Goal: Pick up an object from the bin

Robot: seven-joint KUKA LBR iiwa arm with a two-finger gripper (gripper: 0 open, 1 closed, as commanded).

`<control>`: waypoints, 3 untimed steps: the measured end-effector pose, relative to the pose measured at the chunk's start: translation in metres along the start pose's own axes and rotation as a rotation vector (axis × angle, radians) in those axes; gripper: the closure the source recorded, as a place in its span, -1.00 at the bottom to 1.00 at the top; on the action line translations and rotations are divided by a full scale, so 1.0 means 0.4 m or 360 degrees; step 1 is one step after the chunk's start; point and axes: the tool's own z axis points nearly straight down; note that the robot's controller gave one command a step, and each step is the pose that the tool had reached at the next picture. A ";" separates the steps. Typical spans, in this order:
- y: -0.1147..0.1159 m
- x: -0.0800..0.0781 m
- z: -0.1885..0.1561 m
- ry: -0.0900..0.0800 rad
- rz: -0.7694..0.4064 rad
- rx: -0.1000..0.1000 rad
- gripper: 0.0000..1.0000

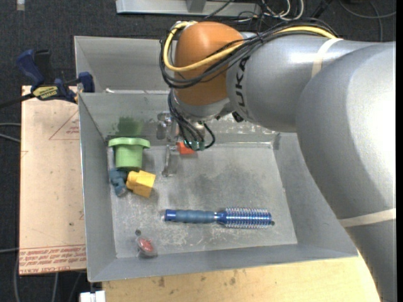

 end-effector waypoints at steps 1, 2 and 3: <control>0.106 0.069 0.110 -0.0018 0.0100 0.0003 -1.00; 0.111 0.076 0.118 -0.0015 -0.0013 0.0018 -1.00; 0.153 0.074 0.130 -0.0015 -0.0270 0.0001 -1.00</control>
Offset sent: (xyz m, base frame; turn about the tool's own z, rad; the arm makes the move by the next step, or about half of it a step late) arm -0.0354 0.0532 -0.0535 0.0595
